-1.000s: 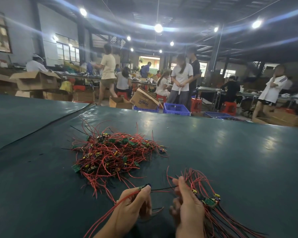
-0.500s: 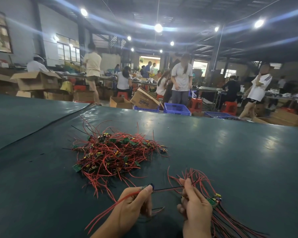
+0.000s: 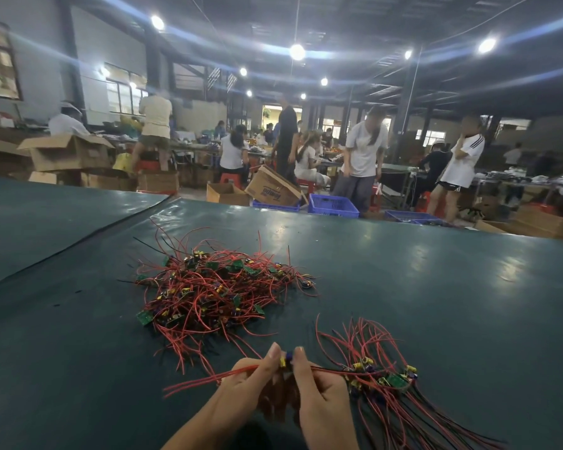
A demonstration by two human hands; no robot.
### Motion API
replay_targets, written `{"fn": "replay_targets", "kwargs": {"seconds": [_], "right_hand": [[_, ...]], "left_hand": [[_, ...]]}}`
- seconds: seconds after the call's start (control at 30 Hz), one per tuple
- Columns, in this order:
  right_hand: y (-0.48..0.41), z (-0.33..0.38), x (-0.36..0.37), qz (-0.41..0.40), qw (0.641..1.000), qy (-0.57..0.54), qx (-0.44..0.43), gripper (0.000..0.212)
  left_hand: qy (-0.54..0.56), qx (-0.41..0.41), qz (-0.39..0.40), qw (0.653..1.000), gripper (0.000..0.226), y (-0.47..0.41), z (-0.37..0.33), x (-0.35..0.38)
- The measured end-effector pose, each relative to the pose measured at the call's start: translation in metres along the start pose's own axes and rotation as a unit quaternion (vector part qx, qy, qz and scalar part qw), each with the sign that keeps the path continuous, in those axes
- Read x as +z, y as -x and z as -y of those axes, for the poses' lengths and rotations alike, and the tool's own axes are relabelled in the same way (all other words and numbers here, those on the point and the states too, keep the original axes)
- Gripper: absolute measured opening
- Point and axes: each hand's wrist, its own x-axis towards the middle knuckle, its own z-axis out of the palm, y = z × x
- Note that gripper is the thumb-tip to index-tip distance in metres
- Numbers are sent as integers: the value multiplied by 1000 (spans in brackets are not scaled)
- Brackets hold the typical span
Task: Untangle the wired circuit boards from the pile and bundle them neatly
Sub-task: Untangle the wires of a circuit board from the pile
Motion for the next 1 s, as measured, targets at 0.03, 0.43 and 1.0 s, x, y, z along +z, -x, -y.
{"fn": "replay_targets", "kwargs": {"seconds": [0.03, 0.43, 1.0], "right_hand": [[-1, 0, -2, -25, 1000, -9, 13, 50], [-27, 1, -39, -272, 897, -330, 109, 8], [-30, -2, -45, -316, 871, -331, 178, 28]], "left_hand": [[-24, 13, -14, 1000, 57, 0, 0, -1], [-476, 162, 60, 862, 33, -6, 14, -36], [-475, 257, -16, 841, 23, -9, 20, -34]]}}
